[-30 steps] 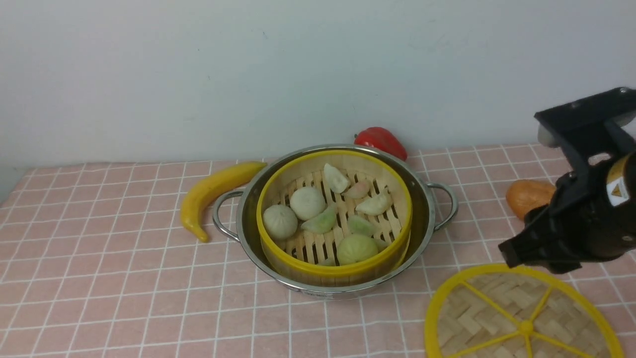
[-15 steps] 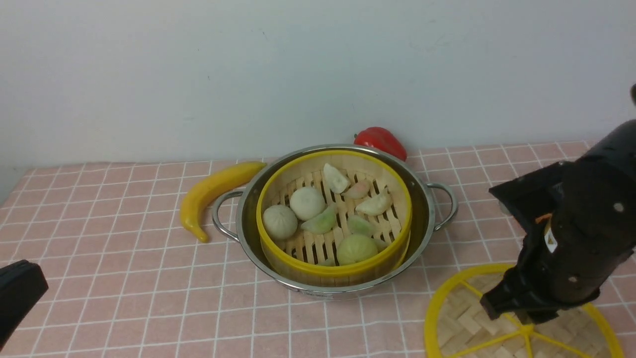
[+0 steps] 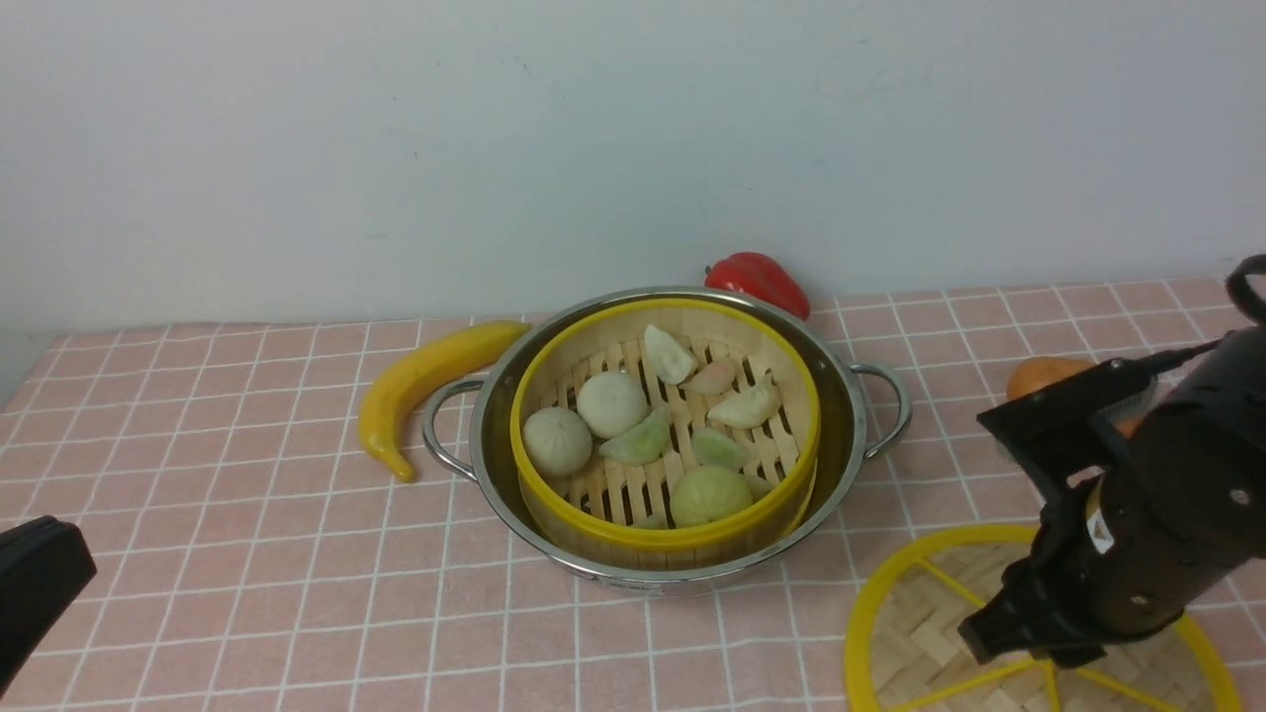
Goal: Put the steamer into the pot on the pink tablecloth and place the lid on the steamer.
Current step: 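Move the gripper down to the bamboo steamer lid and grasp its center knob, then place the bamboo steamer lid onto the steamer basket in the pot with the right gripper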
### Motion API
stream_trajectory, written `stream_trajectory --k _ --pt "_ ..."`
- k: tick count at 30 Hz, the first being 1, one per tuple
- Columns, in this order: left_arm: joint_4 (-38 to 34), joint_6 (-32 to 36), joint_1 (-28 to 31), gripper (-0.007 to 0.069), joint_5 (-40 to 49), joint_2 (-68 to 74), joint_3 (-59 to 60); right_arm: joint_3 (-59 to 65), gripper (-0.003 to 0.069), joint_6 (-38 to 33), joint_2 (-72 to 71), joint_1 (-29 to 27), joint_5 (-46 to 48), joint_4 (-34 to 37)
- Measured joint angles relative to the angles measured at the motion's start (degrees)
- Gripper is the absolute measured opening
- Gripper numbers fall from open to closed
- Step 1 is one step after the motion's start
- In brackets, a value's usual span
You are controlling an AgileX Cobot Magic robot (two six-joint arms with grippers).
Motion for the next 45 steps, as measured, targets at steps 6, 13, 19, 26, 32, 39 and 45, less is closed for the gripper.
stream_trajectory --k 6,13,19,26,32,39,45 --pt "-0.25 0.0 0.0 -0.0022 0.0 0.0 0.0 0.24 0.0242 -2.21 0.0 -3.97 -0.29 2.53" --pt "-0.25 0.0 0.0 -0.0022 0.0 0.0 0.0 0.28 0.0242 -6.7 0.0 -4.41 -2.4 8.84" --pt "-0.31 0.0 0.0 -0.0022 0.0 0.0 0.0 0.3 0.0242 -6.89 1.98 -4.41 -2.44 9.04" --pt "-0.31 0.0 0.0 -0.0022 0.0 0.0 0.0 0.24 0.0235 -6.89 6.33 -4.41 -2.7 8.93" --pt "-0.31 0.0 0.0 -0.0022 0.0 0.0 0.0 -0.12 0.0147 -6.64 6.04 -4.41 -1.01 7.85" --pt "-0.31 0.0 0.0 -0.0022 0.0 0.0 0.0 -5.11 0.0147 -6.65 0.05 -4.41 14.65 6.02" --pt "-0.31 0.5 0.0 -0.0022 0.0 0.0 0.0 -19.58 0.0147 -8.11 -3.96 -4.41 19.94 6.41"
